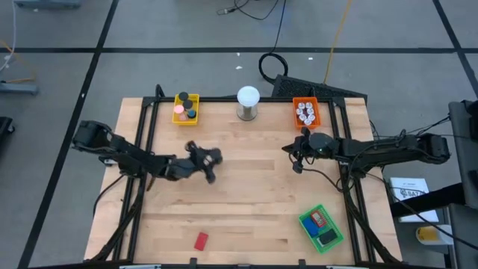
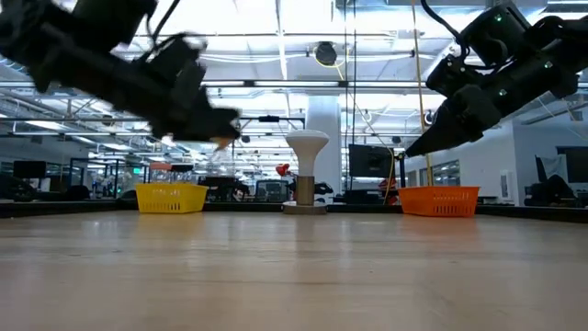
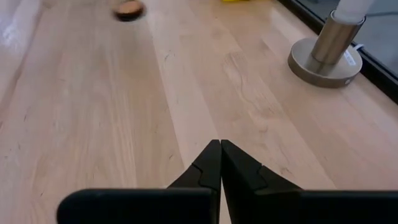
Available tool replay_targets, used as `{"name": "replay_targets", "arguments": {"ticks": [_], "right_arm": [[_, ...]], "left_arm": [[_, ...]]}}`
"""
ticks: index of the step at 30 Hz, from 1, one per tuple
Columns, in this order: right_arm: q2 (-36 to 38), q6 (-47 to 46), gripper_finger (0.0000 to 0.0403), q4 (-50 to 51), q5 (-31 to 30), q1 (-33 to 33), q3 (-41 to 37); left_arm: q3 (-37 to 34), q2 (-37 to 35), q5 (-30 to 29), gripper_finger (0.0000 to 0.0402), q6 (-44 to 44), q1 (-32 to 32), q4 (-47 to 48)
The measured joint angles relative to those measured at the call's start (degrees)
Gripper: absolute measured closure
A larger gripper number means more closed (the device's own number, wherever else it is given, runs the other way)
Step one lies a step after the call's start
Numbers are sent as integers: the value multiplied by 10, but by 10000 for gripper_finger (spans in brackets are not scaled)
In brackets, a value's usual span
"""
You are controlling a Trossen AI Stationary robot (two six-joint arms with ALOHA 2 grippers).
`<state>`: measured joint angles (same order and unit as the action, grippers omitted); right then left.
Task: Pick & Place Office items
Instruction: Put the orange hour glass into the yellow bin
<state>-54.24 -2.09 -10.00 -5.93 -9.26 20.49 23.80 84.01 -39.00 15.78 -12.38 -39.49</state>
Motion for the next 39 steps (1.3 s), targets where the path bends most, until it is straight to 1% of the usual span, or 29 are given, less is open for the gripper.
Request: {"name": "replay_targets", "arguments": {"ticks": [3, 6, 10, 15, 17, 20, 24, 28, 30, 32, 37, 39], "right_arm": [[0, 2, 403, -12, 0, 0, -3], [0, 0, 403, -17, 0, 0, -3], [0, 2, 403, -18, 0, 0, -3], [0, 2, 403, -18, 0, 0, -3], [0, 2, 403, -18, 0, 0, -3], [0, 2, 403, -18, 0, 0, -3], [0, 2, 403, -18, 1, 0, -3], [0, 2, 403, -18, 1, 0, -3], [0, 2, 403, -18, 2, 0, -3], [0, 2, 403, -18, 2, 0, -3], [0, 2, 403, -18, 2, 0, -3], [0, 2, 403, -18, 2, 0, -3]], "left_arm": [[-58, -21, -31, 232, 20, 35, -47], [-88, -25, -33, 232, 50, 78, -53], [-102, -15, -33, 232, 68, 112, -56], [-108, -2, -35, 231, 89, 128, -53], [-108, -1, -27, 219, 101, 133, -39], [-109, 0, -23, 189, 120, 138, -23], [-105, -1, -18, 159, 105, 137, -18], [-94, -26, 29, 140, 94, 139, -4], [-83, -49, 50, 130, 97, 140, 43], [-64, -81, 62, 120, 99, 141, 114], [18, -145, 67, 97, 100, 153, 351], [61, -155, 86, 89, 100, 162, 434]]}}
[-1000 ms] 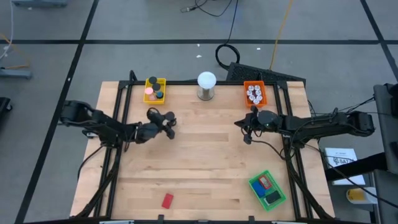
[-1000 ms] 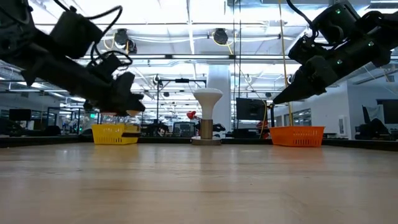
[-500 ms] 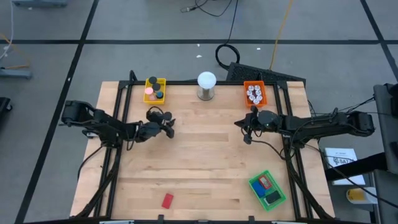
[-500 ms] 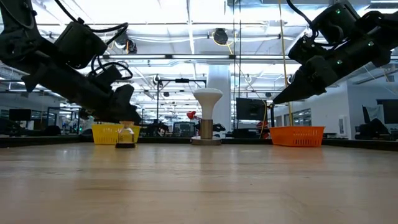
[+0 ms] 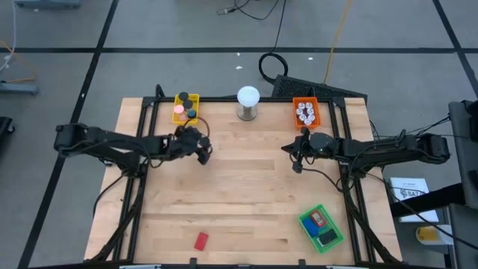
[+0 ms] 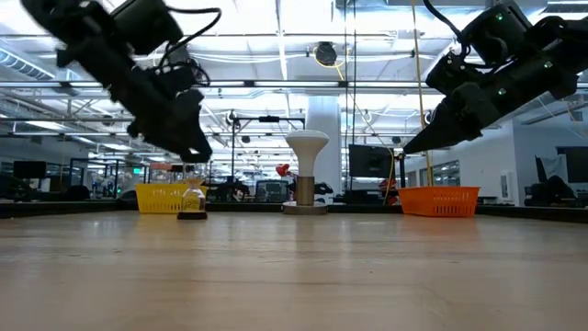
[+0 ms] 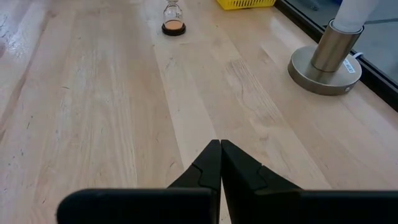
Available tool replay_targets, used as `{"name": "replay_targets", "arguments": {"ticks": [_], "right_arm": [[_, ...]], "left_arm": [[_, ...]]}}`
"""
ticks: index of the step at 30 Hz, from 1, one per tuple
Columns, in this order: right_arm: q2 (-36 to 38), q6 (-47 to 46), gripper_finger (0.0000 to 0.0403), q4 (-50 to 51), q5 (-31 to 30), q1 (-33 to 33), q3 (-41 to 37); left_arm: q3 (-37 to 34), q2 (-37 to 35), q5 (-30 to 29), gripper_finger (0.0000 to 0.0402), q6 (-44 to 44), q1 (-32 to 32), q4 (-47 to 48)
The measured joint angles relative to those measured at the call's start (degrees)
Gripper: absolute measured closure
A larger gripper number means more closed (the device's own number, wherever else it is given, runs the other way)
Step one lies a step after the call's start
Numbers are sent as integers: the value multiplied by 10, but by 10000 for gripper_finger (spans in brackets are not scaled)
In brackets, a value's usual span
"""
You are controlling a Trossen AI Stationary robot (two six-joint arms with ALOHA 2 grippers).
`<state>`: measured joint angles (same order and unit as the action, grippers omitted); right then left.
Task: Pick & Place Office items
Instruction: Put the orange hour glass into the yellow bin
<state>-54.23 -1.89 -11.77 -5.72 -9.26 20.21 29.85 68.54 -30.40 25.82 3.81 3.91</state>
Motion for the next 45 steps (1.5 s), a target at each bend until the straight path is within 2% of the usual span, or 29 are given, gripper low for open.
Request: {"name": "replay_targets", "arguments": {"ticks": [4, 8, 14, 16, 19, 24, 28, 31, 35, 40, 45], "right_arm": [[0, 0, 403, 0, 0, 0, 0], [0, 0, 403, -1, 0, 0, 0], [0, 0, 403, 1, 0, 0, 0], [0, 1, 403, 0, 0, 0, 0], [0, 5, 403, 0, 0, 0, 0], [0, 6, 403, 0, 0, 0, 0], [0, 7, 403, 0, 0, 0, 0], [0, 7, 403, -1, 0, 0, 0], [0, 9, 403, -4, 0, 0, 0], [0, 11, 403, -4, 0, 0, 0], [0, 11, 403, -4, 0, 0, 0]], "left_arm": [[79, 10, 63, 79, 0, 24, 143], [136, 52, 89, 78, -1, 52, 235], [174, 123, 164, 78, -34, 85, 258], [181, 139, 169, 81, -40, 88, 262], [185, 144, 169, 108, -45, 88, 260], [187, 129, 167, 187, -45, 88, 276], [195, 110, 148, 193, -47, 103, 310], [234, 92, 141, 193, -58, 139, 340], [323, 90, 138, 193, -96, 212, 380], [421, 129, 141, 193, -162, 307, 403], [457, 169, 176, 193, -203, 392, 396]]}}
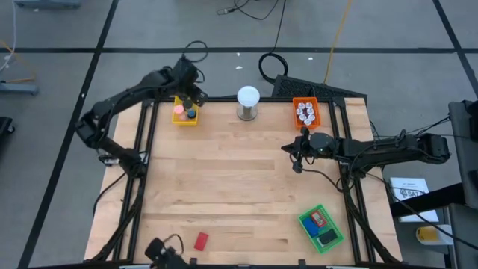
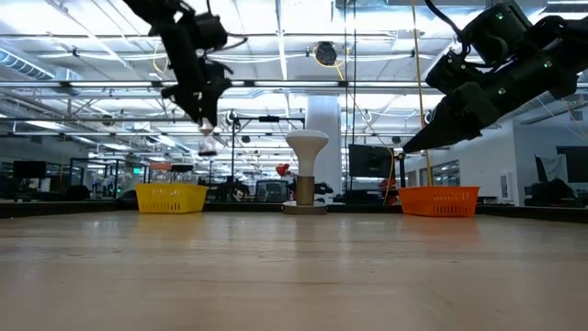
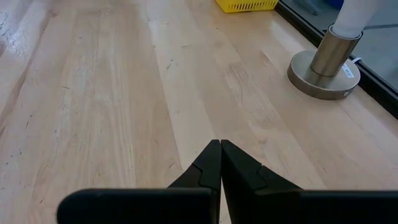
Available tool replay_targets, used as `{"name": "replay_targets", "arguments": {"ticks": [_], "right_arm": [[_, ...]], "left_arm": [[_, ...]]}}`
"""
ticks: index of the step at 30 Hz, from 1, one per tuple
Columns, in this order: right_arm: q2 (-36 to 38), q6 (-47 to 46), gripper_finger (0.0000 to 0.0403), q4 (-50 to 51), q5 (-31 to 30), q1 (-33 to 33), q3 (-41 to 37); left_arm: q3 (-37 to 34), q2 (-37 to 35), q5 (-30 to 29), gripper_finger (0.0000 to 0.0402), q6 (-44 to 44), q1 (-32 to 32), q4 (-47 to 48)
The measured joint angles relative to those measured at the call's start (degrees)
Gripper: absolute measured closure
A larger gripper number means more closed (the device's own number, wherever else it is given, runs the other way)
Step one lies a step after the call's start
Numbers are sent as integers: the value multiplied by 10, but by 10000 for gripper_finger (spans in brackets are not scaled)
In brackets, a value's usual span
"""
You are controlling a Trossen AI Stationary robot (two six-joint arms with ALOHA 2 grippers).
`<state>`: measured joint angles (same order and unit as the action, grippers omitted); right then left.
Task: Pick & Place Office items
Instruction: Put the orange hour glass into the yellow bin
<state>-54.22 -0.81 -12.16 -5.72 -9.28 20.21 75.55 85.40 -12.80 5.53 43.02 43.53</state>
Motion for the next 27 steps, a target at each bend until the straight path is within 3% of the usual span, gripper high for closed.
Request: {"name": "replay_targets", "arguments": {"ticks": [10, 27], "right_arm": [[0, 11, 403, 0, 0, 0, 0], [0, 15, 403, 0, 0, 0, 0]], "left_arm": [[0, 69, 23, 193, -32, 77, -21], [0, 107, 35, 193, -18, 84, -34]]}}
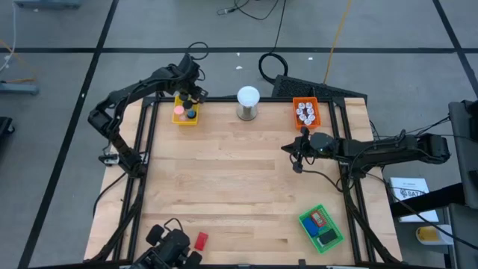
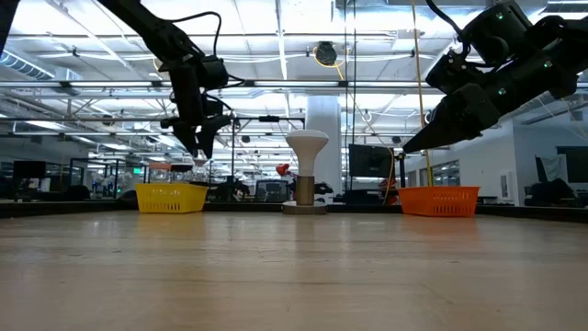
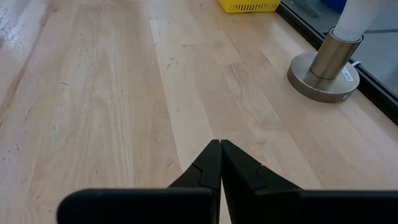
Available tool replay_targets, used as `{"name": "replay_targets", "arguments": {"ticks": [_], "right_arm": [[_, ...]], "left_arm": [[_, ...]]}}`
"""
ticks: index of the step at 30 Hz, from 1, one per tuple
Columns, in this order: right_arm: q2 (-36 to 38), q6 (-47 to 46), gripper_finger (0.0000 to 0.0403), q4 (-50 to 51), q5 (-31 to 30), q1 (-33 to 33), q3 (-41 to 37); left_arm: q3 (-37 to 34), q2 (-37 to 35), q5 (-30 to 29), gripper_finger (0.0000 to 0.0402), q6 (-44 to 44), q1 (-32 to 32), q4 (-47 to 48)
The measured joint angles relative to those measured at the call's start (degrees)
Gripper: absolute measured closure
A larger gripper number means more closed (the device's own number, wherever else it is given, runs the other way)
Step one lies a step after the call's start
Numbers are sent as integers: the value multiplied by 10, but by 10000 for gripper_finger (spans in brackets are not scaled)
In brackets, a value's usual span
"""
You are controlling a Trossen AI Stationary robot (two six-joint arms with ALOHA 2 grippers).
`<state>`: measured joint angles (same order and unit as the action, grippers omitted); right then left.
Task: Pick & Place Office items
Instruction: Put the orange hour glass into the yellow bin
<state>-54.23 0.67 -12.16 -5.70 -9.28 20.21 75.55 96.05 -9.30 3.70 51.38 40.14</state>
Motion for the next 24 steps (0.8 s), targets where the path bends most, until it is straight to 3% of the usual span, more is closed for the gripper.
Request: {"name": "replay_targets", "arguments": {"ticks": [24], "right_arm": [[0, 0, 403, 0, 0, 0, 0]], "left_arm": [[-1, 20, -14, 193, 1, 0, 3]]}}
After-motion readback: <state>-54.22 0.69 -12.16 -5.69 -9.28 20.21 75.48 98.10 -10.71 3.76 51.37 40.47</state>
